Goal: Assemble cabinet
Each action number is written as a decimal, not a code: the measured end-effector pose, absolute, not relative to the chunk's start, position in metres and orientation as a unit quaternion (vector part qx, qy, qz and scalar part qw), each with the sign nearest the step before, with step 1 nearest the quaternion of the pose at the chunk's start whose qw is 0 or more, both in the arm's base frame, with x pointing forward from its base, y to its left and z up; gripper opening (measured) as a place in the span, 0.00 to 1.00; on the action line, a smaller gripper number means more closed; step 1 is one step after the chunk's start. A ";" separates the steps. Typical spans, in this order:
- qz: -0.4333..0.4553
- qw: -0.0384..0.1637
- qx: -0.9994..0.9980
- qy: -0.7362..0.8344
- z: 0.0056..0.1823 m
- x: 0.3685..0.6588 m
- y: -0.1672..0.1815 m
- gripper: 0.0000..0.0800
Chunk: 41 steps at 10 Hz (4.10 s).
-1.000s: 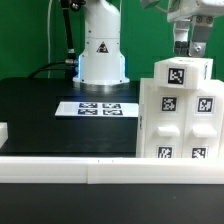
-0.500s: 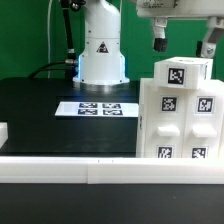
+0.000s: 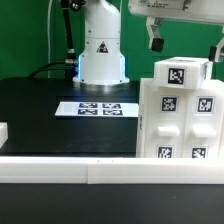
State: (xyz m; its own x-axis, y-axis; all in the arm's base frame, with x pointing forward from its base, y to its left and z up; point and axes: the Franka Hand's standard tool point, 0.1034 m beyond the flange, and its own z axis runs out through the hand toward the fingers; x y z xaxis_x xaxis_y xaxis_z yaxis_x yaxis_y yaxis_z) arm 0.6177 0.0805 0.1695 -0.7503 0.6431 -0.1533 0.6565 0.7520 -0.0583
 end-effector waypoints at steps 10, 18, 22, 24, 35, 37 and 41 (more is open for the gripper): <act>-0.067 0.056 0.329 0.940 0.156 0.614 0.077 0.70; -0.063 0.062 0.561 0.823 0.156 0.608 0.076 0.70; -0.062 0.061 0.683 0.725 0.156 0.602 0.075 0.70; -0.063 0.062 0.722 0.686 0.156 0.601 0.075 0.70; -0.069 0.049 0.896 0.435 0.153 0.586 0.073 0.70; -0.070 0.049 0.896 0.436 0.152 0.585 0.073 0.92; -0.071 0.048 0.896 0.436 0.151 0.585 0.073 1.00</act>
Offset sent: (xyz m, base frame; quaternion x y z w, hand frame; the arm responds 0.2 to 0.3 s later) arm -0.0025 0.0105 -0.0122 -0.0062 0.0209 0.0069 0.9997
